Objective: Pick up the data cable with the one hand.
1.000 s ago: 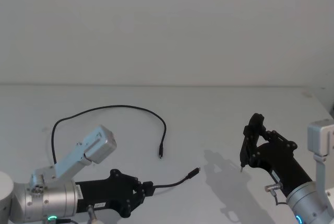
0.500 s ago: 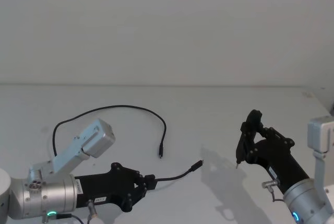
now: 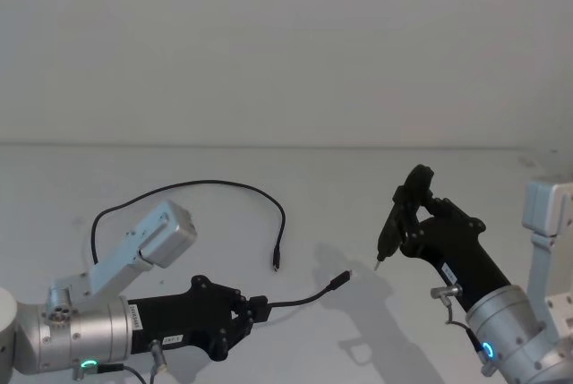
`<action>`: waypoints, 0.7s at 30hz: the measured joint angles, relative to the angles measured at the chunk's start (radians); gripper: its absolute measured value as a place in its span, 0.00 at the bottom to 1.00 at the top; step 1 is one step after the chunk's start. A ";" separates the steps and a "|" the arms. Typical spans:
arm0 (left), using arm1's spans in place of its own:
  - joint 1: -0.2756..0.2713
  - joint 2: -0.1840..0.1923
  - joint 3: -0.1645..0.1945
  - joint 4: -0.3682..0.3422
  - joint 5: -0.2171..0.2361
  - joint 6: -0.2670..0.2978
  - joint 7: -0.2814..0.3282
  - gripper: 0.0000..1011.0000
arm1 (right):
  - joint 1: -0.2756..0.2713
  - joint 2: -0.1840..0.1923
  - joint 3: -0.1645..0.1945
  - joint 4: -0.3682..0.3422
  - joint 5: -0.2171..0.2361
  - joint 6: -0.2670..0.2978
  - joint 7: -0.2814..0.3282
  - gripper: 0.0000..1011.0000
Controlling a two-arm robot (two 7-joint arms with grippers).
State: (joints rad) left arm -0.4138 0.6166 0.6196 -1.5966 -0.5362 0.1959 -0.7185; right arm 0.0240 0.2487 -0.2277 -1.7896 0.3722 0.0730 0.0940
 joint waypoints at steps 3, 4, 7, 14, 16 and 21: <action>0.000 0.000 -0.001 -0.001 -0.001 0.000 0.000 0.04 | 0.006 -0.010 -0.002 -0.001 0.007 0.009 0.003 0.28; 0.000 0.000 -0.001 -0.001 -0.001 0.000 0.000 0.04 | 0.009 -0.014 -0.004 -0.001 0.011 0.015 0.005 0.28; 0.000 0.001 -0.001 -0.001 -0.001 -0.001 0.000 0.04 | 0.012 -0.020 -0.005 -0.002 0.016 0.026 0.010 0.28; 0.000 0.001 -0.001 -0.002 -0.002 -0.001 0.000 0.04 | 0.018 -0.031 -0.006 -0.004 0.025 0.049 0.018 0.28; 0.000 0.001 -0.001 -0.003 -0.002 -0.001 0.000 0.04 | 0.019 -0.034 -0.007 -0.005 0.028 0.056 0.020 0.28; 0.000 0.002 -0.001 -0.003 -0.003 -0.001 0.000 0.04 | 0.022 -0.039 -0.006 -0.006 0.033 0.070 0.026 0.28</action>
State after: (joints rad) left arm -0.4138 0.6181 0.6184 -1.5999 -0.5387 0.1946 -0.7181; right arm 0.0456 0.2092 -0.2342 -1.7959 0.4053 0.1427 0.1196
